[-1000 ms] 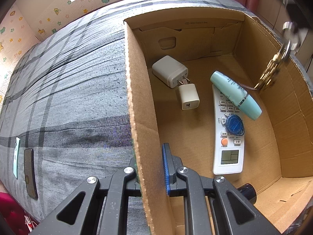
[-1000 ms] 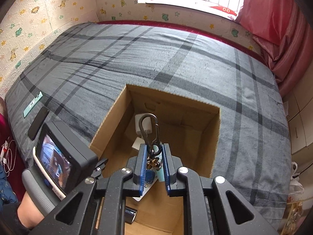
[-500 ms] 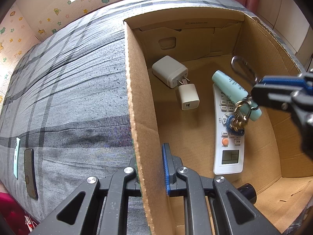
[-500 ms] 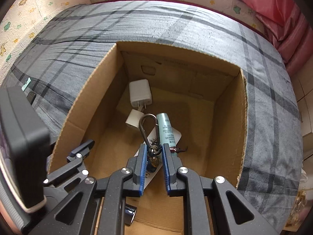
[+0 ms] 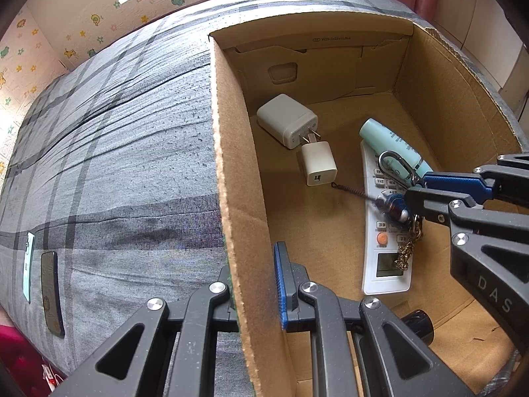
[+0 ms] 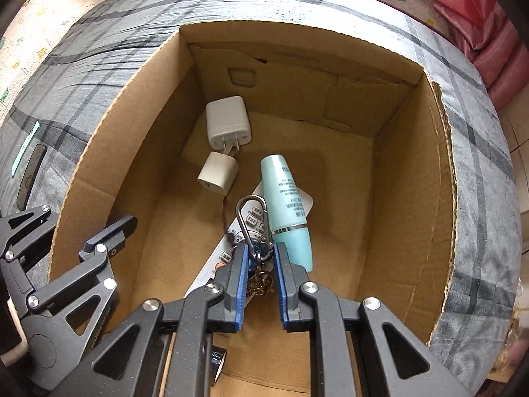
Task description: Organize rigid objects
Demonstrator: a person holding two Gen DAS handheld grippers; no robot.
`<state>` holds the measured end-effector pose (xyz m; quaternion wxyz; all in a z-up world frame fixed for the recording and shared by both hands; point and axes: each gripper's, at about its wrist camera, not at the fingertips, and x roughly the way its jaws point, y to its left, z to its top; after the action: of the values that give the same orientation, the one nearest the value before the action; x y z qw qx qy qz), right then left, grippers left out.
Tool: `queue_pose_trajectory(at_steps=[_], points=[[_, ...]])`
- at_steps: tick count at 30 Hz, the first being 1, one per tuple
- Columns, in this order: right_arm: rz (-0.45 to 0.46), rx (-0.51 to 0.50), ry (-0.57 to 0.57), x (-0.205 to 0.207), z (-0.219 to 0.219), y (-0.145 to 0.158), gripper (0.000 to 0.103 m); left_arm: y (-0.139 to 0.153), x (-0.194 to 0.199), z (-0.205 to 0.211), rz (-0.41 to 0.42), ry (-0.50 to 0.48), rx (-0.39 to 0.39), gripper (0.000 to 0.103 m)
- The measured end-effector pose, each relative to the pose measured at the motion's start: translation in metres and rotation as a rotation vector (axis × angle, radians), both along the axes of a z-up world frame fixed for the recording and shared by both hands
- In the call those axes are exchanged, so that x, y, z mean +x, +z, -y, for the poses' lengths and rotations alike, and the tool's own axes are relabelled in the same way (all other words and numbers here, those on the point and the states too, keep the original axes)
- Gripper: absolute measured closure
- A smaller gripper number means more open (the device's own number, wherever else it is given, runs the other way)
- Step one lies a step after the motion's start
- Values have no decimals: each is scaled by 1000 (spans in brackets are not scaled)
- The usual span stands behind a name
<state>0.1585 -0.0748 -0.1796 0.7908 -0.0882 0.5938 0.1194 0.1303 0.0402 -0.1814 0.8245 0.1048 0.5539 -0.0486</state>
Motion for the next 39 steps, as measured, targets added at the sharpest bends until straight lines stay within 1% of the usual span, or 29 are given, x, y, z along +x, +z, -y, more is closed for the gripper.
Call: queue_pose_trajectory(at_steps=[7,9,10,12,14,16,18,19,20,25,27,30,32,35,39], points=[[13,2,0,-1,2,5,87,0,0,0,0,0,1,89],[25,-4,-7,-2,3,9,74,0,0,0,0,0,2,89],[32,-4,-9,-2,4,11,72,-1,0,0,0,-1,3,89],[47,1,-15,-4,6,18,63,-1,0,0,0,0,2,89],[72,-2,-19,-6,8,25,56,-1,1,0,-1,-1,5,89],[97,-8,-25,-8,10,33,52,-1,1,1,-2,-1,6,89],[109,-1,-36,-10,13,40,41,-1,1,1,-1,-1,5,89],[113,2,-43,-11,15,43,39,-1,1,1,-1,-1,6,89],[114,3,-52,-11,17,44,34,-1,1,1,-1,-1,6,89],[123,24,-90,-15,30,55,21,0,1,0,0,-1,7,89],[127,36,-105,-18,35,59,13,-1,1,0,-1,0,6,89],[133,46,-125,-24,42,66,7,-1,1,1,-1,-1,8,89],[147,37,-140,-28,47,71,1,-1,1,1,-2,-2,11,89],[167,19,-162,-34,52,77,0,-1,1,2,-1,-2,12,89],[176,33,-195,-42,62,86,0,0,1,3,-1,-3,15,89]])
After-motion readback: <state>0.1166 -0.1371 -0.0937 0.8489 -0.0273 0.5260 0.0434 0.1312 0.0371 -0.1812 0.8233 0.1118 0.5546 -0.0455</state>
